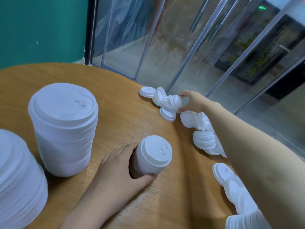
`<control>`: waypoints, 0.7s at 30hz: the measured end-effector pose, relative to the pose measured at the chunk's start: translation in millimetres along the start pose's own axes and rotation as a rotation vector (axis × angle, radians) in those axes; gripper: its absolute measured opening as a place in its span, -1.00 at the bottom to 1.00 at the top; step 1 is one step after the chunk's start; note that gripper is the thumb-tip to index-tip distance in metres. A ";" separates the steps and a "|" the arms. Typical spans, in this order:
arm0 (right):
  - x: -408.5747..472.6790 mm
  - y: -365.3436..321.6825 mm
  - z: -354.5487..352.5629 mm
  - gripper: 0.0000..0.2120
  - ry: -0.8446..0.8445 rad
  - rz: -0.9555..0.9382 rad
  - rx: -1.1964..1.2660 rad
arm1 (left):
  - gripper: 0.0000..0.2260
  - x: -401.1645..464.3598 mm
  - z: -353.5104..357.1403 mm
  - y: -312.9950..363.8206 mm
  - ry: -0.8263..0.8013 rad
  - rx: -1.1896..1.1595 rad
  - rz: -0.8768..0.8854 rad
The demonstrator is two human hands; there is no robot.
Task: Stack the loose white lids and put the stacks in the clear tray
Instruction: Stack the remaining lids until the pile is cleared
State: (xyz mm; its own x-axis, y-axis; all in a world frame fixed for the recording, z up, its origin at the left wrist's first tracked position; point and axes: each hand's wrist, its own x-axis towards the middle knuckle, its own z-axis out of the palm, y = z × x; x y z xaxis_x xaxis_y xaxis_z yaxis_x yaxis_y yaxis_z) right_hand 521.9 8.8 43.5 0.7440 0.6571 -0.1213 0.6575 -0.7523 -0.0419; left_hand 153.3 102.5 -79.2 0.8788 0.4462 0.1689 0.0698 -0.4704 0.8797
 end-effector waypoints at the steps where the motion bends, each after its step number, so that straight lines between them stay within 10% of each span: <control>1: -0.6 0.3 -0.8 -0.26 0.012 0.002 0.016 | -0.28 0.3 -0.3 0.3 -0.002 0.003 -0.002; 21: -133.8 -75.0 -46.7 -0.35 -0.013 -0.368 0.116 | -0.31 -0.1 -3.0 10.4 -0.013 -0.013 -0.036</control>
State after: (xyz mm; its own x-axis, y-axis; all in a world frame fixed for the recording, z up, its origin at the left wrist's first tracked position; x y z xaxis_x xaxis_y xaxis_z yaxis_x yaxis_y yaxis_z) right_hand 378.6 -20.4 109.1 0.4591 0.8838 -0.0901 0.8617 -0.4676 -0.1968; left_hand 152.5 99.9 -68.7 0.8817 0.4533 0.1310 0.0959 -0.4441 0.8908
